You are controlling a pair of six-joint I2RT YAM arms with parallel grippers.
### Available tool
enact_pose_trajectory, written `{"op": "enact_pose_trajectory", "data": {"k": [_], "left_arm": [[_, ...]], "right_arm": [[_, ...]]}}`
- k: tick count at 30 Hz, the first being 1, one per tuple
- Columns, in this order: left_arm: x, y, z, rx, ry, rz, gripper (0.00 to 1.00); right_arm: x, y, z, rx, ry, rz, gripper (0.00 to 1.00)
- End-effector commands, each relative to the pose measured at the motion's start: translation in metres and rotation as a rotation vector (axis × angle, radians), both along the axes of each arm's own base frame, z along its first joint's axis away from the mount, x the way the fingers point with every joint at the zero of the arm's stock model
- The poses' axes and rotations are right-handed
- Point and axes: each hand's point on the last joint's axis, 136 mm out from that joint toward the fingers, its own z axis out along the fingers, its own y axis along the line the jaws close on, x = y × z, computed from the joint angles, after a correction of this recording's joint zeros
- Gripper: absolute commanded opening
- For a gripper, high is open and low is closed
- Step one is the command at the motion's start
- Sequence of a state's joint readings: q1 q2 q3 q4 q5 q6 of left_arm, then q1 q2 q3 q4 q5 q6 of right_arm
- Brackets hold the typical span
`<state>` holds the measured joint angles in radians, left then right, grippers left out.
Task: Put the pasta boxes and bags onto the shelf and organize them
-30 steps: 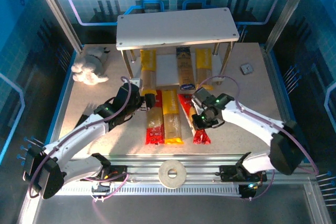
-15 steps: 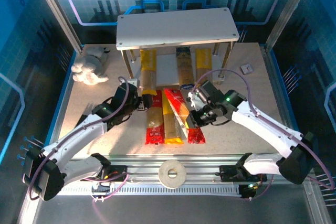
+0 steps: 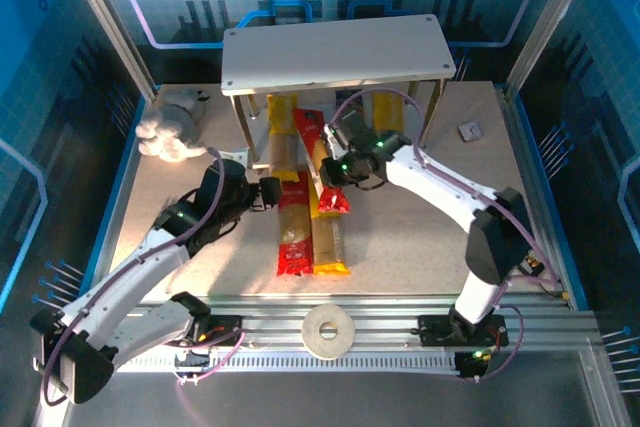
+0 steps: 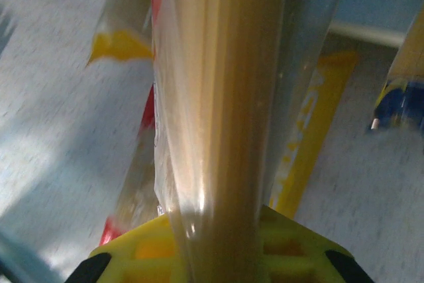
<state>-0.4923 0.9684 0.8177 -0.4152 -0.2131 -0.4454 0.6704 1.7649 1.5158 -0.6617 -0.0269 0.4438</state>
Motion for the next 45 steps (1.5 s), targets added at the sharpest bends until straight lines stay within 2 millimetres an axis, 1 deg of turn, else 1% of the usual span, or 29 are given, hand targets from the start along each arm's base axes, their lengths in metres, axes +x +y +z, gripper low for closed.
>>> {"op": "enact_pose_trajectory", "data": {"k": [1, 4, 8, 11, 16, 19, 29, 36, 39, 42, 45], "left_arm": [[-0.004, 0.006, 0.013, 0.003, -0.012, 0.003, 0.75], [-0.007, 0.011, 0.012, 0.005, -0.016, 0.015, 0.75], [-0.01, 0.016, 0.011, 0.006, -0.017, 0.028, 0.76], [-0.01, 0.017, 0.012, 0.005, -0.017, 0.031, 0.76], [-0.01, 0.018, 0.011, 0.01, -0.014, 0.034, 0.76], [-0.011, 0.02, 0.01, 0.015, -0.012, 0.038, 0.76], [-0.012, 0.024, 0.012, 0.016, -0.016, 0.046, 0.76], [-0.013, 0.026, 0.012, 0.017, -0.014, 0.049, 0.77], [-0.014, 0.027, 0.013, 0.016, -0.016, 0.05, 0.77], [-0.014, 0.028, 0.014, 0.013, -0.02, 0.053, 0.78], [-0.015, 0.028, 0.014, 0.011, -0.021, 0.055, 0.78]], "right_arm": [[0.06, 0.016, 0.044, 0.081, -0.214, -0.04, 0.0], [0.083, 0.017, 0.04, 0.062, -0.245, -0.074, 0.0], [0.107, 0.021, 0.037, 0.058, -0.276, -0.109, 0.0], [0.12, 0.025, 0.034, 0.048, -0.289, -0.117, 0.0], [0.136, 0.027, 0.023, 0.015, -0.29, -0.13, 0.0], [0.141, 0.025, 0.018, 0.0, -0.292, -0.152, 0.0], [0.149, 0.011, 0.012, 0.024, -0.296, -0.256, 0.0], [0.155, 0.006, 0.0, 0.0, -0.28, -0.264, 0.0], [0.157, 0.007, -0.005, -0.004, -0.273, -0.254, 0.05], [0.158, 0.009, -0.013, -0.017, -0.257, -0.239, 0.08], [0.158, 0.008, -0.019, -0.038, -0.249, -0.23, 0.15]]}}
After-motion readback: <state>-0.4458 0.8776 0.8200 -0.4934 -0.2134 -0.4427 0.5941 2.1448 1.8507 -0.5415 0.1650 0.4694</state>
